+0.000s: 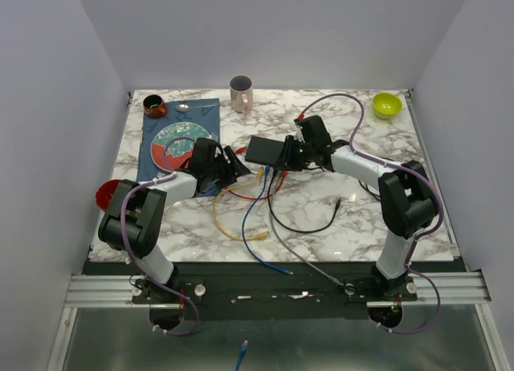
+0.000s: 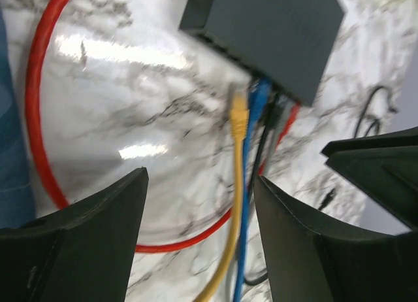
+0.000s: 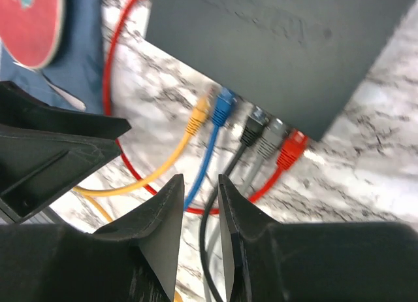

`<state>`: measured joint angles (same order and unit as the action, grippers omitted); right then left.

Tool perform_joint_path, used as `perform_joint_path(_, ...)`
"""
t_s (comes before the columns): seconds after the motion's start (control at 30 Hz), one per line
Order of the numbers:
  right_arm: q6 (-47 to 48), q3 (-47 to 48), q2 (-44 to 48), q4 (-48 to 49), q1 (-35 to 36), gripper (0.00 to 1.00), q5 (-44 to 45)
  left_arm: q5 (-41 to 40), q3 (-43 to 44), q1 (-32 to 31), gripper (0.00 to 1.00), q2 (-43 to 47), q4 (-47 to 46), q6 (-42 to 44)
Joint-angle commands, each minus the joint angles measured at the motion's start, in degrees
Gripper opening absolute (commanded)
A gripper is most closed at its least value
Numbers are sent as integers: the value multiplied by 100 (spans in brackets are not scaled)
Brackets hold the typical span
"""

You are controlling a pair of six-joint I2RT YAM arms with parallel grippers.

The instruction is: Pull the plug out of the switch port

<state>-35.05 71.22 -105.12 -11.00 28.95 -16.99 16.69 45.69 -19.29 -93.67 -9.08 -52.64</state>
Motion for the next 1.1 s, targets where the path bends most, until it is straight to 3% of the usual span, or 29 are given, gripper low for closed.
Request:
perform_joint_path(0.0, 86, -240, 334, 98, 49, 36, 82, -87, 142, -119, 75, 252, 1373, 869)
perform_joint_path(0.2, 51, -451, 501, 178, 49, 36, 56, 115, -166, -163, 74, 665, 1357, 958)
perform_joint_path(0.33, 33, -556, 589, 239, 49, 36, 38, 238, -271, -277, 67, 762, 1217, 914)
perform_joint_path(0.47, 16, -679, 695, 274, 58, 36, 56, 405, -438, -347, 43, 903, 935, 791)
perform_joint_path(0.57, 7, -732, 774, 274, 58, 36, 39, 458, -552, -365, 32, 1026, 680, 659)
perform_joint_path(0.63, 7, -759, 817, 292, 58, 36, -6, 493, -570, -383, 36, 1114, 583, 606)
perform_joint_path(0.67, -11, -768, 826, 301, 58, 36, -23, 485, -561, -383, 51, 1131, 583, 563)
perform_joint_path(0.77, -20, -811, 879, 327, 67, 36, -58, 318, -596, -383, 68, 1254, 627, 527)
perform_joint_path(1.07, -20, -943, 897, 388, 85, 36, -85, 467, -483, -444, 70, 1088, 574, 588)
